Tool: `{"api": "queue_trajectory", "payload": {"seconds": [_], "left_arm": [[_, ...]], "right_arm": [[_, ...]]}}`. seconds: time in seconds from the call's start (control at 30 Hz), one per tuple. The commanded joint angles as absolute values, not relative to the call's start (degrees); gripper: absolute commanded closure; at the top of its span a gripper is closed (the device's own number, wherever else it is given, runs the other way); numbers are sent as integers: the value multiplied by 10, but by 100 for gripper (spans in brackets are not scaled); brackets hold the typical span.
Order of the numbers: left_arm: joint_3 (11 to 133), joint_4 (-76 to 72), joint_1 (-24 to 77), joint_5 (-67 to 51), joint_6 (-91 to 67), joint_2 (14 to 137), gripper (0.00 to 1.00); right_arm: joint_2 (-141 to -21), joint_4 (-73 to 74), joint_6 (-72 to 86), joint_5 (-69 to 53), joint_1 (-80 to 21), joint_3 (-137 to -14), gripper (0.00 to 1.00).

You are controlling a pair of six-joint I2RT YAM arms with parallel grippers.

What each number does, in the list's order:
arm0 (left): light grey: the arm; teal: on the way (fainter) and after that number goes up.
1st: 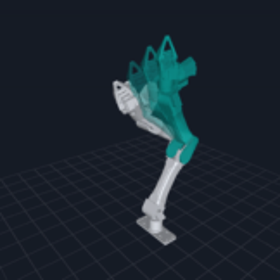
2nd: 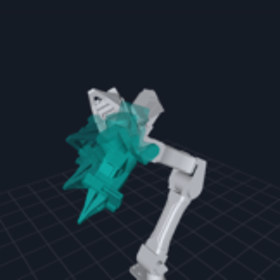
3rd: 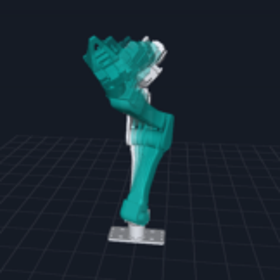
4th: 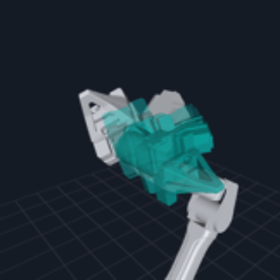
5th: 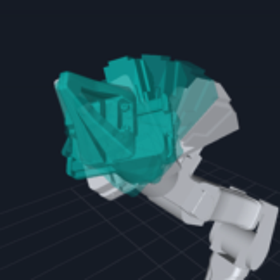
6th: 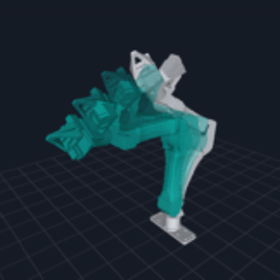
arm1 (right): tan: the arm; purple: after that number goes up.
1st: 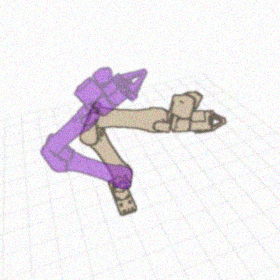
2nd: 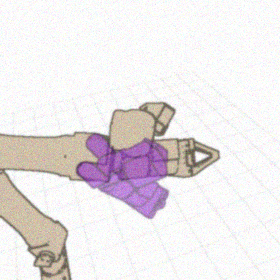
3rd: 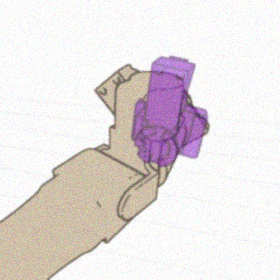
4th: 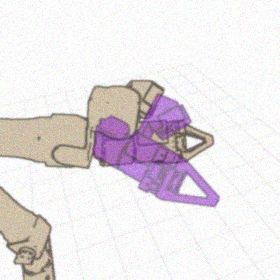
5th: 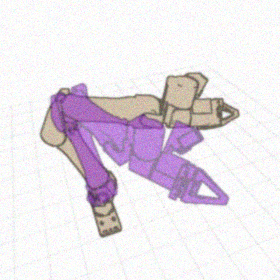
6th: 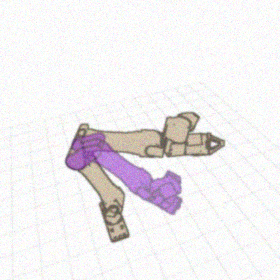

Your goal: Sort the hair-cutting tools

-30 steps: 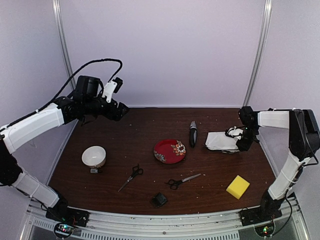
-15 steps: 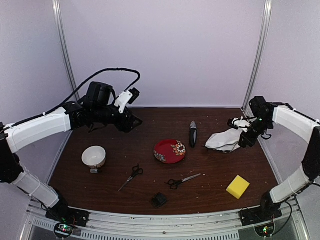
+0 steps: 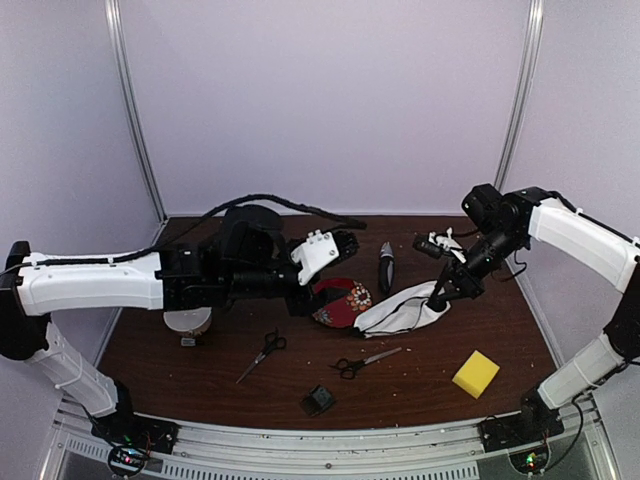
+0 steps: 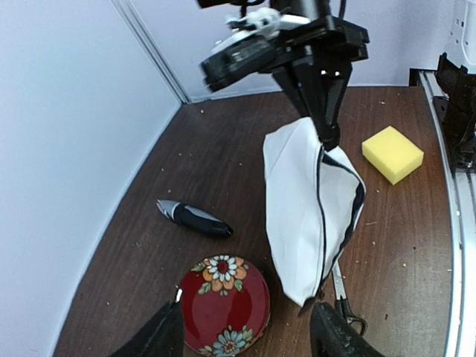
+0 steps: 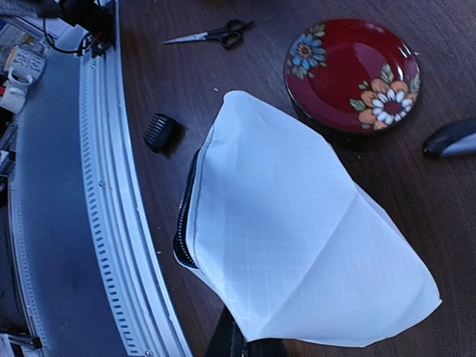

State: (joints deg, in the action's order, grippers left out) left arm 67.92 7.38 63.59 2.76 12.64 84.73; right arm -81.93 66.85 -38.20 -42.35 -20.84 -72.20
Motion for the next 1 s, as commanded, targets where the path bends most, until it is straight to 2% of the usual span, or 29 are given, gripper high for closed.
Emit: {"api": "queue_trajectory", "payload": {"seconds": [0.0, 0.2, 0.47, 0.53, 0.6, 0.73, 0.77, 0.87, 0.97], "left_arm": [[649, -47, 662, 112, 184, 867, 39], [665, -64, 702, 147, 218, 920, 37], [677, -84, 708, 206, 235, 979, 40], [677, -97, 708, 218, 235, 990, 43], [681, -103, 708, 232, 235, 999, 55], [680, -111, 708, 252, 232, 995, 93], [678, -107, 708, 255, 231, 990, 100], [679, -62, 705, 262, 225, 961, 100], [689, 26, 693, 263, 194, 910, 100]], "right_arm": [[-863, 709, -356, -546, -239, -787, 100], [-904, 727, -349, -568, -275, -827, 100], [-899, 728, -347, -563, -293, -822, 100], [-895, 727, -346, -561, -295, -818, 100], [-893, 727, -348, -559, -295, -813, 100], [-897, 736, -358, -551, -293, -819, 98], [-901, 744, -364, -544, -290, -832, 92], [-913, 735, -348, -535, -246, -891, 66], [-921, 622, -237, -511, -195, -915, 49]]}}
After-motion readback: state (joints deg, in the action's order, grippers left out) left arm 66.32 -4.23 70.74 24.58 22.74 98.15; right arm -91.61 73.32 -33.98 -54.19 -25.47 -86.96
